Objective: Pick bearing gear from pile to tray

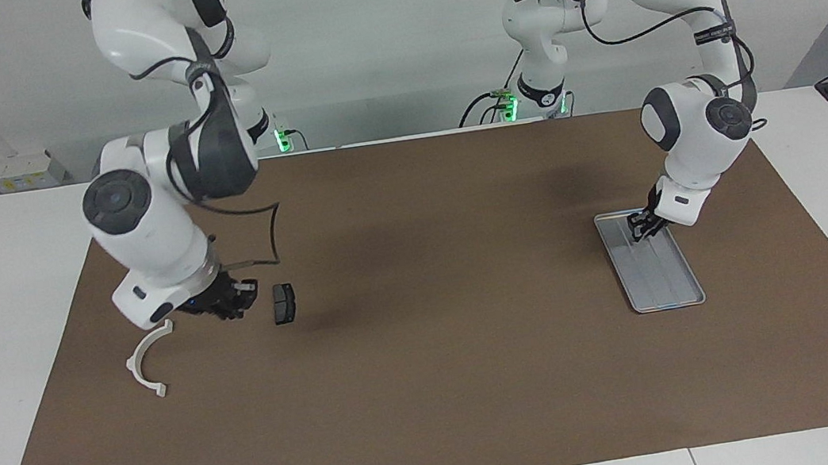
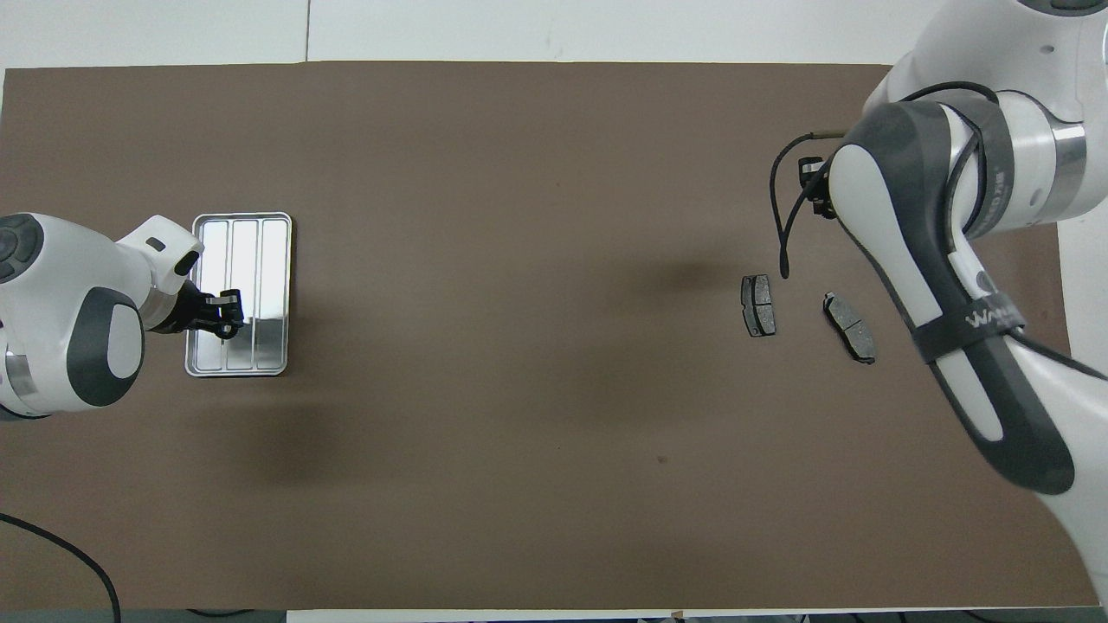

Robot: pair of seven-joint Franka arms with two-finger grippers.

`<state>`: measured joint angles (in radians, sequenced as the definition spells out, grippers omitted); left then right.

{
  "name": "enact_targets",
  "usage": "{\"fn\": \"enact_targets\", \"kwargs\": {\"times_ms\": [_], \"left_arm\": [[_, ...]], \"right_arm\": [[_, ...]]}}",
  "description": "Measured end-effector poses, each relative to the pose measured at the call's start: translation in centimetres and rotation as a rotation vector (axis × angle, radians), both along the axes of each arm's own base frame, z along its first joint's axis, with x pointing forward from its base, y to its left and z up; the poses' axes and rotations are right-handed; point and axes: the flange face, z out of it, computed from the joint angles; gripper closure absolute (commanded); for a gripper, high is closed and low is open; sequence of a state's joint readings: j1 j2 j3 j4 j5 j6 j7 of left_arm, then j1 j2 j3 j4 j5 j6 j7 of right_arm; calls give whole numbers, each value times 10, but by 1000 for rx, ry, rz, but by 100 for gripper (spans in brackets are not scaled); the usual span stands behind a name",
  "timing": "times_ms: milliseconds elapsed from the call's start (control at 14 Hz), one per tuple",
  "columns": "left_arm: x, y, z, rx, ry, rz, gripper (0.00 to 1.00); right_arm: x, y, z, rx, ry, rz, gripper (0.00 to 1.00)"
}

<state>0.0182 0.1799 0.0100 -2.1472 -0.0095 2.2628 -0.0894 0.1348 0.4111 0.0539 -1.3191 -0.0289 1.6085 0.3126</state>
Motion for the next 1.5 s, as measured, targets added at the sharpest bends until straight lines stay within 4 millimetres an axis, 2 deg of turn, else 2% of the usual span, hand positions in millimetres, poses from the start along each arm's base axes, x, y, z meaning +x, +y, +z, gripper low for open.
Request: {"fn": "enact_targets", "kwargs": {"times_ms": [143, 286, 500, 643, 786, 929, 1000, 1071, 1143, 1214, 1500], "left_arm": [[-4, -1, -2, -2, 1, 2, 96], [-8, -1, -5, -2, -3, 7, 95], [-16, -2, -13, -2, -15, 13, 95], [-18, -3, -14, -6, -21, 30, 95], [-19, -6, -14, -7, -22, 40, 94], [-19, -7, -14, -7, -21, 46, 91], [-20, -7, -14, -7, -22, 47, 70], [-20, -7, -14, -7, -24, 48, 38], [-21, -7, -14, -7, -28, 48, 34], [-22, -7, -14, -7, -30, 49, 24], [-16, -9, -7, -8, -50, 51, 24]], "right_arm": [[-33, 86, 30, 28, -4, -133, 100], [-62, 164, 34, 38, -7, -280, 100], [-95, 249, 26, 53, -30, -418, 100], [-108, 292, 5, 70, -48, -459, 100], [-109, 318, -28, 78, -53, -479, 100], [-110, 340, -75, 53, -60, -483, 100], [-111, 352, -100, 42, -74, -485, 100], [-111, 362, -123, 39, -89, -484, 100], [-110, 368, -143, 45, -101, -483, 100], [-106, 371, -157, 55, -112, -484, 100], [-93, 364, -187, 81, -149, -499, 100]]}}
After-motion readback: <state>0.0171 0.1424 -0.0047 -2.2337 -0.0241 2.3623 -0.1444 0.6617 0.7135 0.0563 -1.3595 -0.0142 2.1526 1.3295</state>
